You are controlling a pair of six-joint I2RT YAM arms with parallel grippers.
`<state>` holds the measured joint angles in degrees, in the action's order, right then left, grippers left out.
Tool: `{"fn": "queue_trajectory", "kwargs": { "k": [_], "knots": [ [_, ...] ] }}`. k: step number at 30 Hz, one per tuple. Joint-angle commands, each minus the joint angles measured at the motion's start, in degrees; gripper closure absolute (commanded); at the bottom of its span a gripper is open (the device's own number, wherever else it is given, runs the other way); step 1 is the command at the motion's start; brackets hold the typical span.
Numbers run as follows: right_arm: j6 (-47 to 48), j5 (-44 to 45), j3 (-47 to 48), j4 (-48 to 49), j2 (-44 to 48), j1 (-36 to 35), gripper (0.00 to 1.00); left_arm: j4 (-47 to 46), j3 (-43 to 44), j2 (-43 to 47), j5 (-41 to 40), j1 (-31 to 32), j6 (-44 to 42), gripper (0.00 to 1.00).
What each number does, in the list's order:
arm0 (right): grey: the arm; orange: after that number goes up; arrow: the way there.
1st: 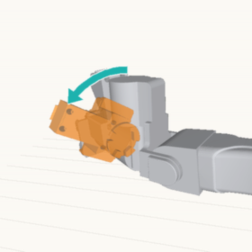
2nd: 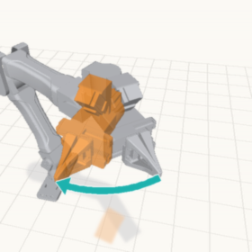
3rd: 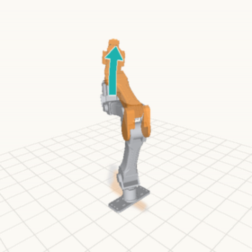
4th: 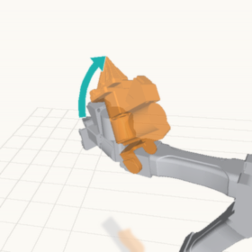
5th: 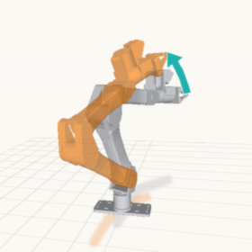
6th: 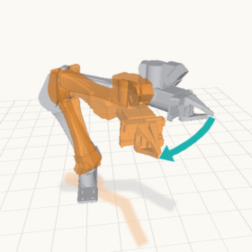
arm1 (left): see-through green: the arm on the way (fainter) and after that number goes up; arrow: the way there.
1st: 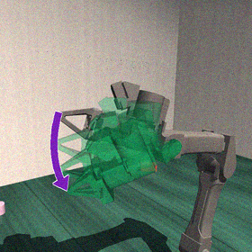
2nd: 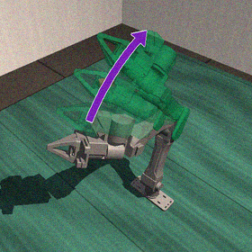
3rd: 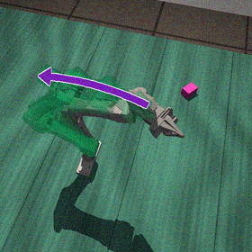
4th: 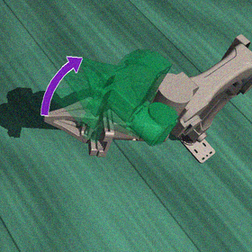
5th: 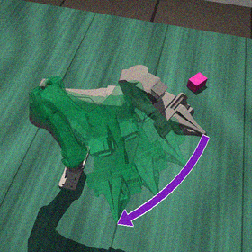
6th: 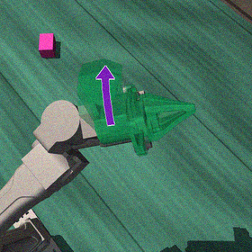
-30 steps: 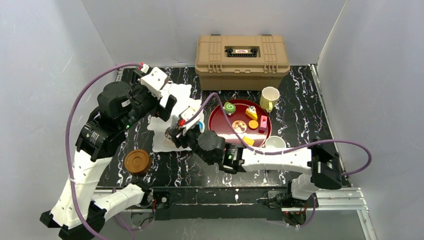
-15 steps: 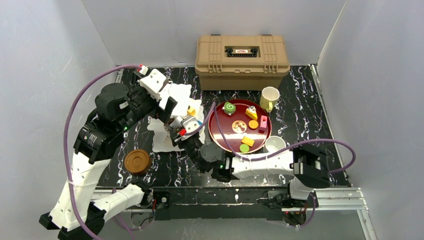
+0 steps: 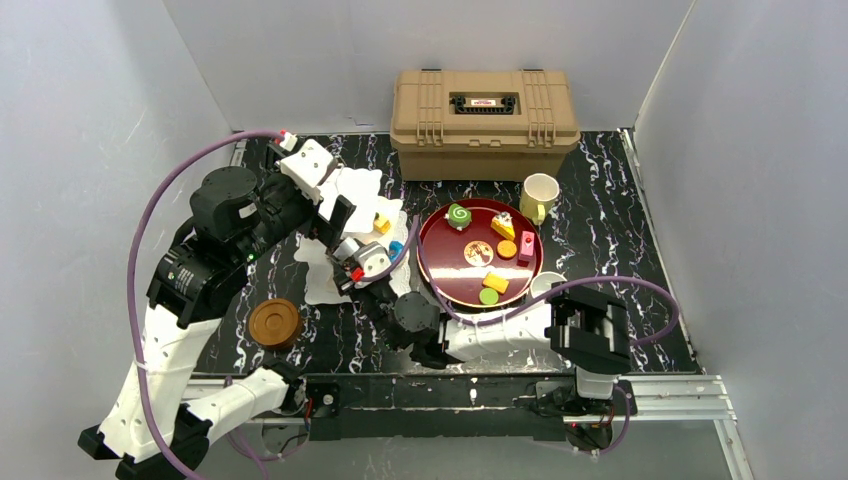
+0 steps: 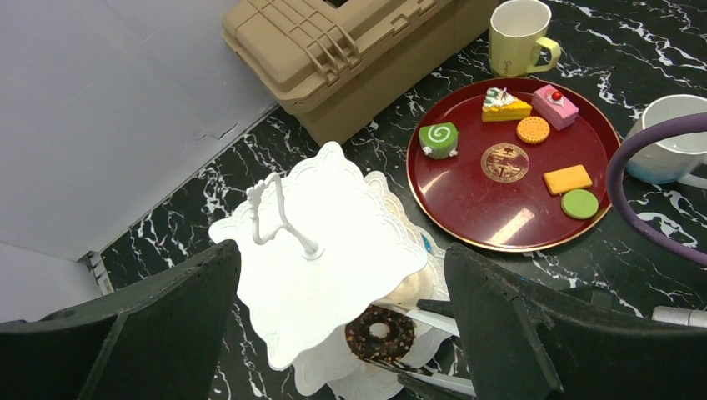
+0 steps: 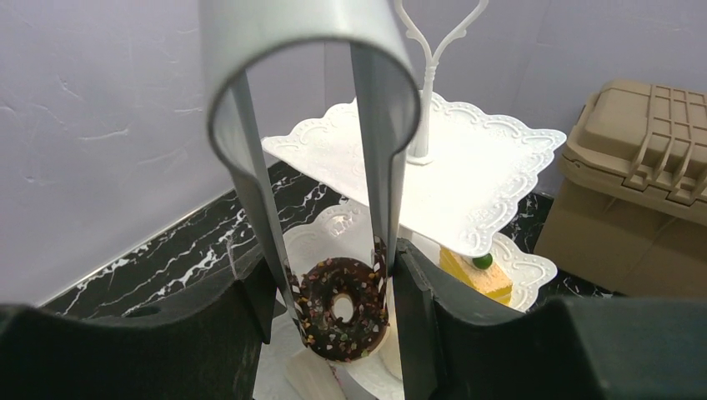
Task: Serve the afternoon tea
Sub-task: Place the desert on the desert table.
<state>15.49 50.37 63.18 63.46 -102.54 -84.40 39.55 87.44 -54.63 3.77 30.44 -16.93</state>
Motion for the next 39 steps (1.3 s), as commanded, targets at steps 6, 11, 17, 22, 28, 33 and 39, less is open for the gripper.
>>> {"fn": "queue_trajectory", "kwargs": {
  "k": [6, 11, 17, 22, 28, 33, 39],
  "knots": [
    [1.3, 0.1, 2.4, 8.8, -1.1, -0.2, 0.5, 0.9, -0.2, 1.0, 1.4, -0.1, 0.3, 0.11],
    [2.3, 0.9, 3.0, 9.1, -1.8, -0.2, 0.45, 0.8, -0.4, 1.1, 1.7, -0.1, 0.7, 0.1],
    [1.8, 1.0, 2.2, 8.2, -0.6, -0.2, 0.37, 0.7, -0.5, 1.1, 1.8, -0.1, 1.0, 0.1],
    [1.8, 0.7, 1.9, 7.8, 0.3, -0.2, 0.33, 0.6, -0.6, 1.0, 2.0, -0.1, 1.3, 0.1],
    [2.2, 0.1, 1.2, 7.6, 2.4, -0.2, 0.35, 0.8, -0.2, 0.9, 2.0, -0.1, 1.1, 0.1],
    [0.2, 0.0, -1.5, 4.6, 6.7, -0.4, 0.48, 0.8, 0.0, 0.8, 2.0, -0.1, 1.1, 0.1],
    [-5.7, -0.7, -6.3, -2.6, 13.8, -0.5, 0.68, 0.9, -0.1, 0.9, 2.2, -0.1, 1.1, 0.1]
  ]
}}
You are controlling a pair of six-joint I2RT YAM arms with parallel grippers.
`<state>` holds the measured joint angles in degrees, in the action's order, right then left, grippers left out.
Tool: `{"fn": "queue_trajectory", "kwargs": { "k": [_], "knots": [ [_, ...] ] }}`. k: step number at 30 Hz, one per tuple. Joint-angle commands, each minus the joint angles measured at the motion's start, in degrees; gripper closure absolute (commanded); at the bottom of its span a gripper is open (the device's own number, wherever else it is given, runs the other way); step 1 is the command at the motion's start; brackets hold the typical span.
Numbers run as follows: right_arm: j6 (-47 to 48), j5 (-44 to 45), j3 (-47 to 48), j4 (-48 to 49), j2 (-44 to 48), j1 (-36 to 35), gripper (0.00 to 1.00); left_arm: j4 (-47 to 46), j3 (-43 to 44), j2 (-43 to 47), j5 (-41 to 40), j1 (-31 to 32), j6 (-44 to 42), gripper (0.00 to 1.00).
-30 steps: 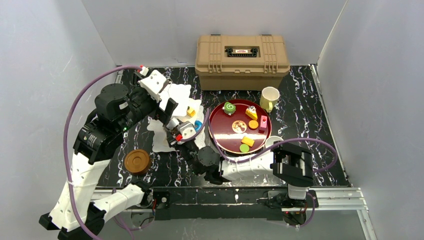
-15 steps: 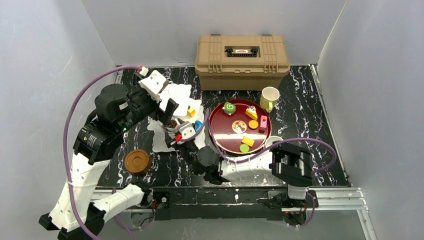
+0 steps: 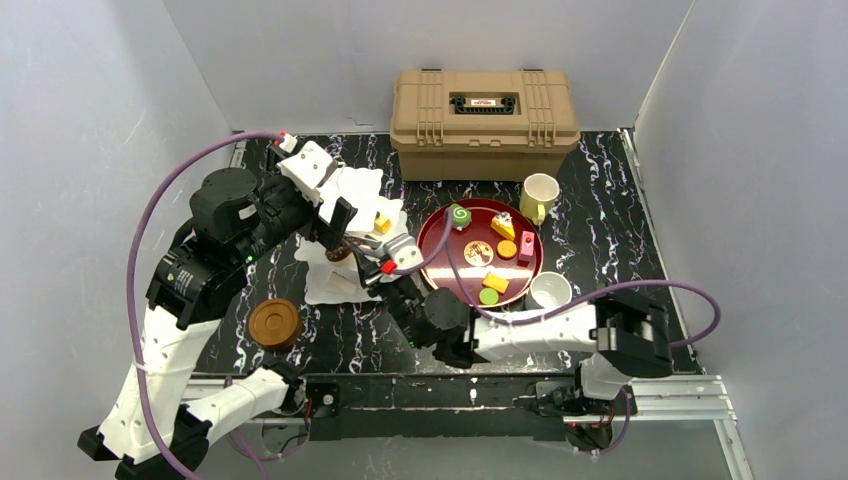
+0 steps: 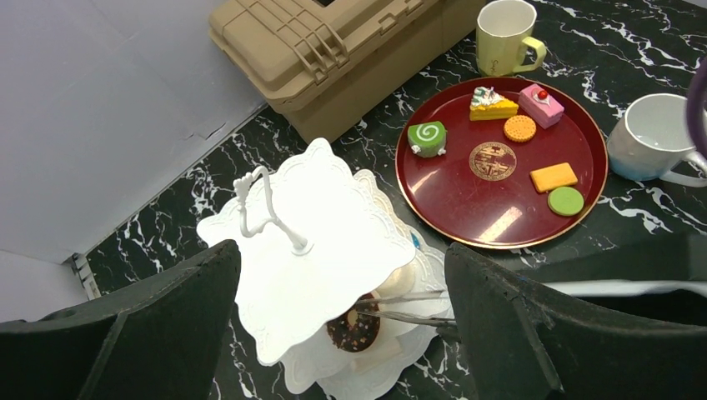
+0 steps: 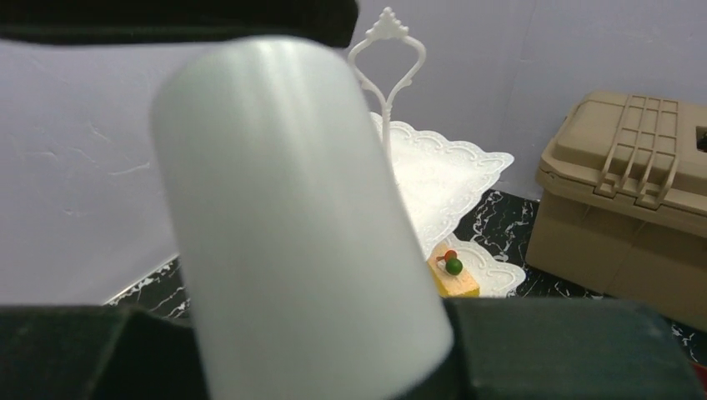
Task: Serve the afternoon tea
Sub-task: Place the desert on the desert table, then adjust the desert at the desert table.
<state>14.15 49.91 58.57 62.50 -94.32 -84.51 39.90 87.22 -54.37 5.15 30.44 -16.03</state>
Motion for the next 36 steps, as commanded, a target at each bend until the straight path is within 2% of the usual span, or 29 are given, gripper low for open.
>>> {"fn": "queue_trajectory", "kwargs": {
  "k": [1, 11, 28, 36],
  "knots": [
    [-5.0, -0.3, -2.4, -2.5, 6.3, -0.5, 0.69, 0.5, 0.2, 0.6, 0.8, -0.1, 0.2, 0.1],
    [-9.7, -3.0, -4.1, -7.4, 6.1, -0.5, 0.72, 0.6, 0.8, 0.1, 0.7, -0.1, 0.2, 0.1],
    [-9.3, -3.4, 0.8, -5.0, -1.9, 1.5, 0.69, 1.1, 1.2, -0.2, 1.5, -0.1, 1.1, 0.11],
    [-10.1, -5.5, 3.3, -5.5, -1.8, 2.9, 0.68, 1.5, 0.7, 0.3, 1.5, -0.1, 0.4, 0.11]
  ]
}}
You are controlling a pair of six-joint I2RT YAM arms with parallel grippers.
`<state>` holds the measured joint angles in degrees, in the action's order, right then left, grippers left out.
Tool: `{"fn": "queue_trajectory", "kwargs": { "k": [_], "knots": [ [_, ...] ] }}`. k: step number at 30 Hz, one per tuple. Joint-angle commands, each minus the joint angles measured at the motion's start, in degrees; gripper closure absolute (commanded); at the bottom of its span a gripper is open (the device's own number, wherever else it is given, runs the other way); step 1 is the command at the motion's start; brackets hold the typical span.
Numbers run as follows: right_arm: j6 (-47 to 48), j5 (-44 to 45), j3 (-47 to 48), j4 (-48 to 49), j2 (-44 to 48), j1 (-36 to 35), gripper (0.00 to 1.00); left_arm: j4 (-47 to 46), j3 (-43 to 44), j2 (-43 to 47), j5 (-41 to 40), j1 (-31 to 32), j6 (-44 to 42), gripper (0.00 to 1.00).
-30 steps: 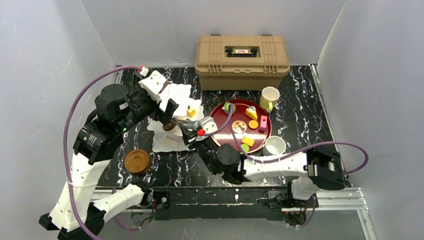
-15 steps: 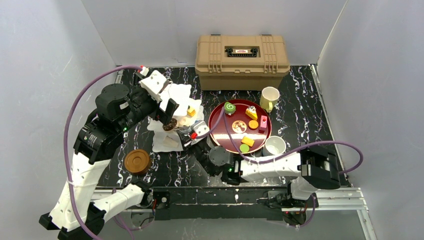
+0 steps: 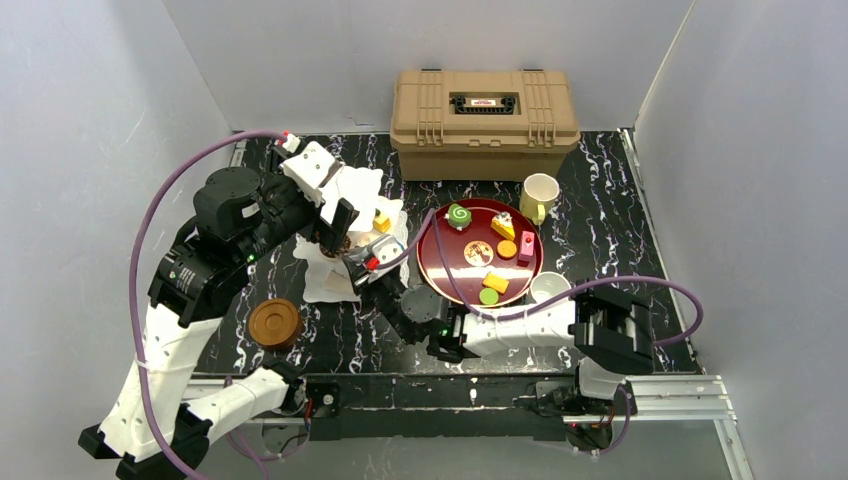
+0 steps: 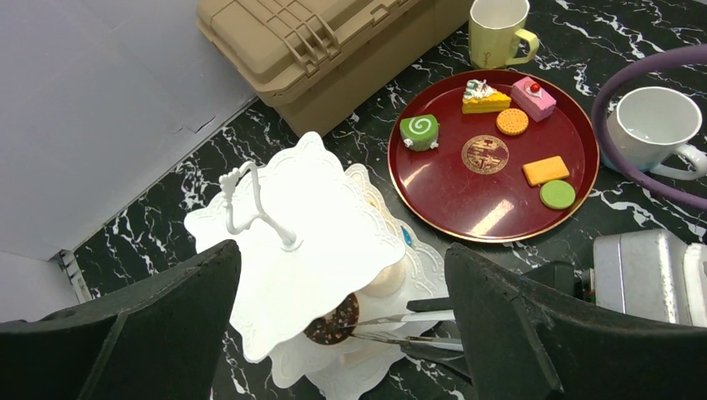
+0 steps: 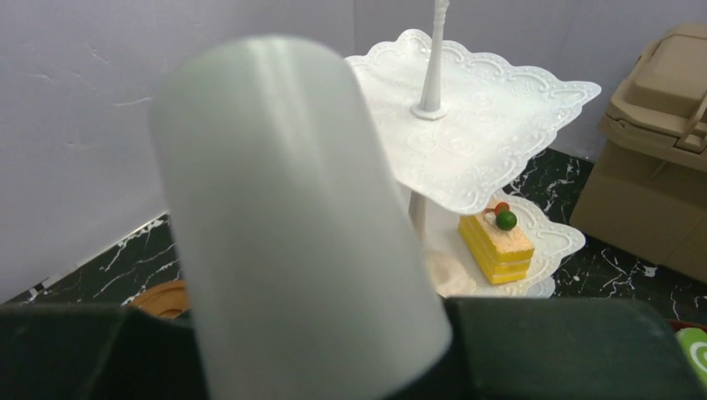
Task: Serve the afternoon tea
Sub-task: Adjust the desert at the desert table.
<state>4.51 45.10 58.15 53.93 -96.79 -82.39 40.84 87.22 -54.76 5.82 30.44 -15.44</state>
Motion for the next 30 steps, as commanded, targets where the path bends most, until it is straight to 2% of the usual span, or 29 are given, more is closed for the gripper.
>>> {"fn": "queue_trajectory", "kwargs": {
  "k": [1, 5, 10, 16, 18, 21, 24, 30],
  "knots": [
    [-0.4, -1.0, 4.0, 2.9, 0.8, 0.8, 0.68, 0.5, 0.6, 0.6, 0.9, -0.1, 0.0, 0.1],
    [-0.7, -1.0, 3.1, 0.3, 4.0, 0.8, 0.65, 0.0, 1.0, 0.4, 0.8, -0.1, 0.1, 0.09],
    [-2.7, 4.6, -5.5, -6.2, 15.9, 0.9, 0.65, 0.1, 1.6, 0.1, 1.3, -0.1, 0.3, 0.09],
    [-7.1, 10.5, -14.8, -20.4, 28.9, 3.4, 0.65, -0.4, 0.5, 1.1, 1.4, -0.1, 0.4, 0.1],
    [-11.4, 10.4, -16.6, -24.1, 31.8, 7.5, 0.65, -0.7, 0.6, 1.2, 1.4, -0.1, 0.4, 0.1],
    [-17.3, 6.3, -18.0, -29.3, 34.4, 17.5, 0.64, -0.5, 0.9, 1.0, 1.6, -0.1, 0.3, 0.1],
    [-17.0, 4.2, -17.8, -30.0, 34.3, 23.1, 0.58, -0.2, 0.7, 1.1, 1.9, -0.1, 0.5, 0.1],
    [-14.5, 0.1, -16.3, -28.7, 29.3, 29.4, 0.49, -0.3, 0.1, 1.1, 1.5, -0.1, 0.5, 0.07]
  ]
}}
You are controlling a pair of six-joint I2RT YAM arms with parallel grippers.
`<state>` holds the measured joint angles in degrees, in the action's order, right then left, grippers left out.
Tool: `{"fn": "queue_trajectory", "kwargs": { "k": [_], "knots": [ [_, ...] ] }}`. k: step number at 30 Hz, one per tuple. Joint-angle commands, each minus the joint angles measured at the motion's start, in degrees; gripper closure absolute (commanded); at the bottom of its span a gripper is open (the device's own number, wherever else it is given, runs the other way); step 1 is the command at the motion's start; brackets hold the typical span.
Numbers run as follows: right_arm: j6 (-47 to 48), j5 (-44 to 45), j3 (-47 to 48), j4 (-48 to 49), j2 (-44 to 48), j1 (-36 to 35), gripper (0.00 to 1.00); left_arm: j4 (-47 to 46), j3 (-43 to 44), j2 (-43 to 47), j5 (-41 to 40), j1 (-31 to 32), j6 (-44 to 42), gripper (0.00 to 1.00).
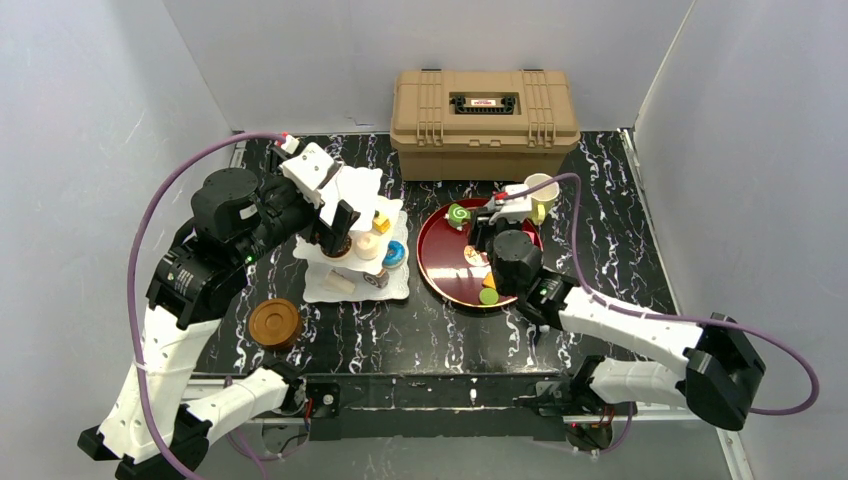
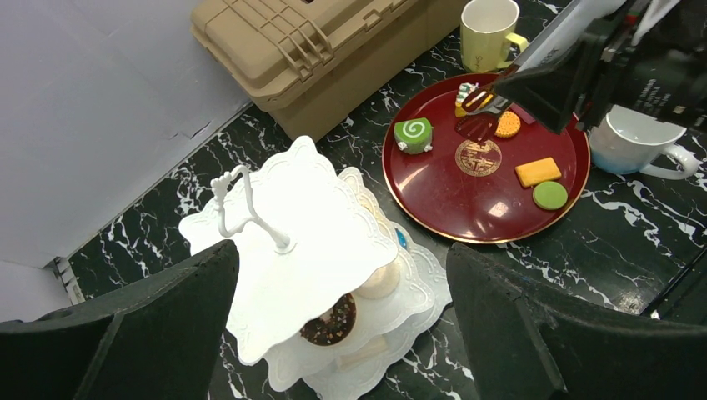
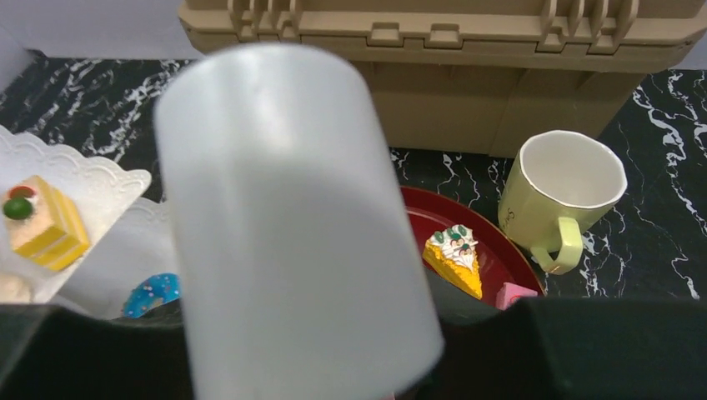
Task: Serve the afternoon tea
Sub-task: Adjust the desert at the desert table, then move the tray at the center of the board.
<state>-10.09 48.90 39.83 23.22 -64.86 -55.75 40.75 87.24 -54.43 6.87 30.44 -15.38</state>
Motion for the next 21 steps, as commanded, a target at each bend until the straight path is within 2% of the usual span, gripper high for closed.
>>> {"fn": "queue_trajectory", "kwargs": {
  "k": [1, 5, 13, 21],
  "knots": [
    [0.1, -4.6, 2.2, 2.3, -3.6, 3.8, 0.48, -0.2, 0.1, 0.8, 0.5, -0.1, 0.4, 0.07],
    [1.0, -6.0, 2.1, 3.5, -5.6, 6.9, 0.46, -0.2, -0.1, 0.9, 0.3, -0.1, 0.3, 0.07],
    [1.5, 2.2, -0.2, 0.3, -3.0, 9.6, 0.42, -0.6, -1.5, 1.2, 1.1, -0.1, 0.0, 0.08],
    [-1.0, 6.2, -2.0, -5.3, 0.0, 14.2, 0.41, -0.8, -1.6, 0.8, 1.3, -0.1, 0.0, 0.08]
  ]
}}
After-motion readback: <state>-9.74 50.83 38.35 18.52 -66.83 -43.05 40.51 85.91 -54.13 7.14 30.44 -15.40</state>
